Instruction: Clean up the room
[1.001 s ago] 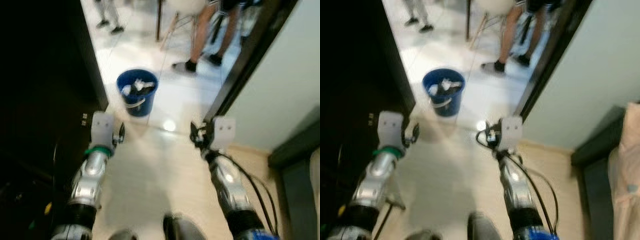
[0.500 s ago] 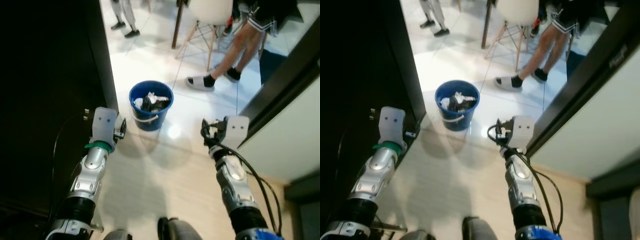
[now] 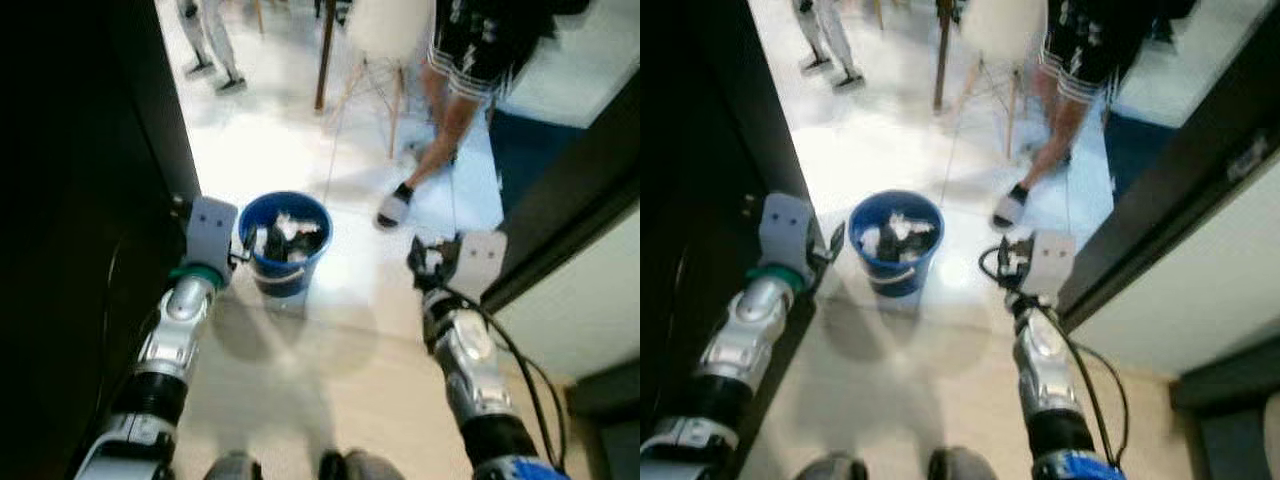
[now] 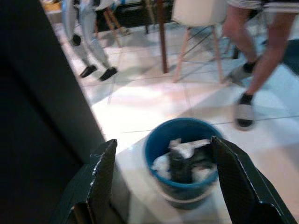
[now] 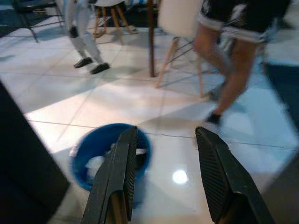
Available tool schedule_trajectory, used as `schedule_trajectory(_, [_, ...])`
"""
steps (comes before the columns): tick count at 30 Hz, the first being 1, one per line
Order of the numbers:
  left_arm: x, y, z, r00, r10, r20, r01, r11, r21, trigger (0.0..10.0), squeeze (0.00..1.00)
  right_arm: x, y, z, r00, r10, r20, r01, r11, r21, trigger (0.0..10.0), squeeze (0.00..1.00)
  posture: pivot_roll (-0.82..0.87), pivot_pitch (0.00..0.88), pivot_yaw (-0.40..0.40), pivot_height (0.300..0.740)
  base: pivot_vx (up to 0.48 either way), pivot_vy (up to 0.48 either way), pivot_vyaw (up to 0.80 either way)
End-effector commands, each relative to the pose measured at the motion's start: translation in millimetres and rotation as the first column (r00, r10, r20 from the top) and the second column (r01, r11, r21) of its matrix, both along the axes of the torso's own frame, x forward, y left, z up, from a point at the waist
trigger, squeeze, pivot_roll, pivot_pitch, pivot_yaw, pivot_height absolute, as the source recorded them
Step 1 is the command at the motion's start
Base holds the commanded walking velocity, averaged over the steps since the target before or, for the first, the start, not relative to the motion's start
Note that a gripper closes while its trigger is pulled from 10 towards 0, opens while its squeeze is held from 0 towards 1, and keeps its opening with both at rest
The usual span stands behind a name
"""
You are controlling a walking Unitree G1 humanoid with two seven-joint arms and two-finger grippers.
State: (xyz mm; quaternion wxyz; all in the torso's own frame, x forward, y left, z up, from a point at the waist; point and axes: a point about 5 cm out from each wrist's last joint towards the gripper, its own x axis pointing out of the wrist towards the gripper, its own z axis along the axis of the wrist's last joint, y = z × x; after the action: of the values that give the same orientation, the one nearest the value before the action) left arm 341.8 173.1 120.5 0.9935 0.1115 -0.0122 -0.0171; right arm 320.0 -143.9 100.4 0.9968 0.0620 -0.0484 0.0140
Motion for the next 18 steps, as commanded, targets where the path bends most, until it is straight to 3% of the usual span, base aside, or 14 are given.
schedule_trajectory(1, [-2.3, -2.4, -8.1, 1.000, 0.001, -0.027, -0.001, 1.000, -0.013, 10.0, 0.00, -3.3, -2.0, -6.1, 1.000, 0.001, -0.020, -0.001, 1.000, -0.008, 10.0, 0.00, -0.06, 0.084, 0.002, 0.740, 0.480, 0.000, 0.00])
schedule_trajectory(5, [-1.5, 6.1, -6.6, 0.998, 0.063, 0.001, -0.063, 0.998, 0.010, 10.0, 0.00, -3.4, 6.3, -1.2, 0.998, 0.063, 0.011, -0.063, 0.998, -0.018, 10.0, 0.00, -0.06, 0.080, -0.001, 0.740, 0.480, 0.000, 0.00])
schedule_trajectory(11, [1.2, 7.2, 2.5, 0.998, 0.045, 0.052, -0.045, 0.999, 0.008, 10.0, 0.00, -2.2, 14.1, 10.1, 0.992, 0.102, 0.068, -0.099, 0.994, -0.055, 10.0, 0.00, -0.06, 0.080, -0.001, 0.740, 0.480, 0.000, 0.00])
schedule_trajectory(14, [1.5, 4.6, 15.8, 0.992, 0.012, 0.126, -0.018, 0.999, 0.045, 10.0, 0.00, -1.6, 20.0, 17.4, 0.986, 0.131, 0.101, -0.124, 0.990, -0.068, 10.0, 0.00, -0.06, 0.076, 0.001, 0.740, 0.000, 0.000, 0.00])
schedule_trajectory(18, [1.5, 6.7, 38.6, 0.965, 0.042, 0.259, -0.084, 0.985, 0.152, 10.0, 0.00, -2.0, 25.0, 22.0, 0.980, 0.159, 0.122, -0.151, 0.986, -0.071, 10.0, 0.00, -0.06, 0.074, 0.002, 0.740, 0.000, 0.000, 0.00])
